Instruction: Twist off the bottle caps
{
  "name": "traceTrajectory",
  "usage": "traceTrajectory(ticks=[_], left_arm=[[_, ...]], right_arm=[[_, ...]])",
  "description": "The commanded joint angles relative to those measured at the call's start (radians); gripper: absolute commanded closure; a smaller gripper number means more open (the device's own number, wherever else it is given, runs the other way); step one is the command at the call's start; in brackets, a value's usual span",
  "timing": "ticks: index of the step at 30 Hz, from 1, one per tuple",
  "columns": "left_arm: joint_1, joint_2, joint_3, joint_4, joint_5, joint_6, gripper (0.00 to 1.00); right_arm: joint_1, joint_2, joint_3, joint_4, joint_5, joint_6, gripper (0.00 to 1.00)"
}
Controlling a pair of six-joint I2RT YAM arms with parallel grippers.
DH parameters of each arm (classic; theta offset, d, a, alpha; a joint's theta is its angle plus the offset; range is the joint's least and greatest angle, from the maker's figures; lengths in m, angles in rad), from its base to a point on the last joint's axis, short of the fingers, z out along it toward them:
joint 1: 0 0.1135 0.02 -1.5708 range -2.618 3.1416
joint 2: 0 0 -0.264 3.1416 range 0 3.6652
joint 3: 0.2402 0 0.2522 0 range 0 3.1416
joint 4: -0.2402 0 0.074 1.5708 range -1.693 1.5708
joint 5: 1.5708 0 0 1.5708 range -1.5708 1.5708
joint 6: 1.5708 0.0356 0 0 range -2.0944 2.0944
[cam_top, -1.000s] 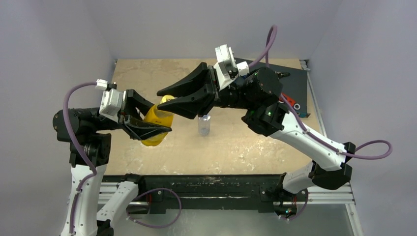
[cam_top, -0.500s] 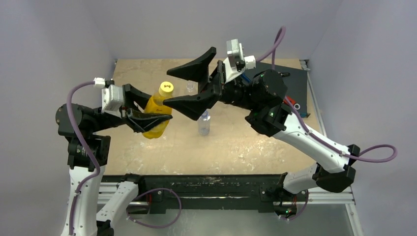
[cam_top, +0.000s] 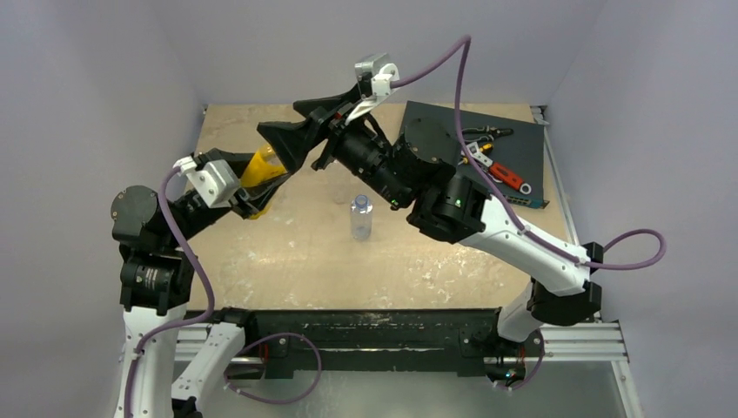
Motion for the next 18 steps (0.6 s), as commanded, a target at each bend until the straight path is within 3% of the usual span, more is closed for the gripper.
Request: traceTrajectory(ticks=[1, 8, 18], left_arm=[[0.005, 0.005, 0.008, -0.008, -0.083, 0.067, 1.00], [0.004, 0.005, 0.007, -0.003, -0.082, 0.048, 1.00], [0.005, 0.015, 0.010, 0.005, -0.102, 0.021, 1.00]], right_arm=[[0.007, -0.002, 0.021, -0.029, 0.099, -0.019, 0.26], [0.007, 0.007, 0.009, -0.008, 0.090, -0.002, 0.37], [0.007, 0.032, 0.002, -0.008, 0.078, 0.029, 0.39]])
